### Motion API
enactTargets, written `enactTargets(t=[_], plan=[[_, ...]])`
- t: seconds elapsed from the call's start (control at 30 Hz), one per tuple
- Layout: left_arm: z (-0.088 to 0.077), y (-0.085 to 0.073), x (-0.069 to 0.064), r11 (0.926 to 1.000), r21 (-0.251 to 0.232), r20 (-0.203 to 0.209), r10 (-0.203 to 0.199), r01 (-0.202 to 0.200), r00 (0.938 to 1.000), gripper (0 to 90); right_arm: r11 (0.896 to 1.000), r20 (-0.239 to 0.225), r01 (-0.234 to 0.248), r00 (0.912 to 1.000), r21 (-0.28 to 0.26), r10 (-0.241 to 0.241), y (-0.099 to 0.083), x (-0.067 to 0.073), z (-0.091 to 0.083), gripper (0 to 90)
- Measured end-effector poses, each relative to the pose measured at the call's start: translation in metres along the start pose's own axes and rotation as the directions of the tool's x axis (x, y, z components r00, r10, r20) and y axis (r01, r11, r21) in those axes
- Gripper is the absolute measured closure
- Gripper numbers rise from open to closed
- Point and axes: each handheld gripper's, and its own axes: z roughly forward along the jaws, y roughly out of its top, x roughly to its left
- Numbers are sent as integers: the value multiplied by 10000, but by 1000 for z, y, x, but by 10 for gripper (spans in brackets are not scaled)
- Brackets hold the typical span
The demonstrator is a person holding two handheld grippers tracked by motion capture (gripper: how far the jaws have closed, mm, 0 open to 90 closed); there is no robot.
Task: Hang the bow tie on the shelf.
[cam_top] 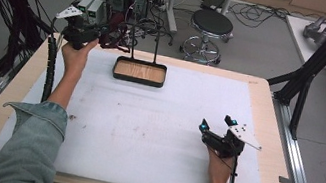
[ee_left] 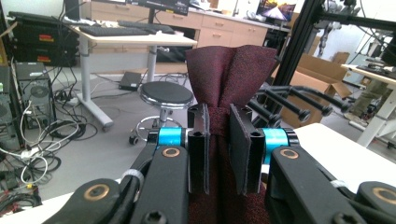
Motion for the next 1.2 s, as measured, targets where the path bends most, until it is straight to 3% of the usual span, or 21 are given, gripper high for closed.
enactTargets(t=[0.3,0.63,1.2], plan=[[1,-6,5,9998,170,-263,-103,108,9996,770,10000,-13,16,10000,11,-16,0,0,0,104],[1,-15,10,9992,303,-293,-269,278,9992,764,10000,-13,37,10000,15,-37,0,0,0,104],[-5,-15,11,9996,235,-313,-162,169,9994,723,10000,10,-14,10000,42,14,0,0,0,104]])
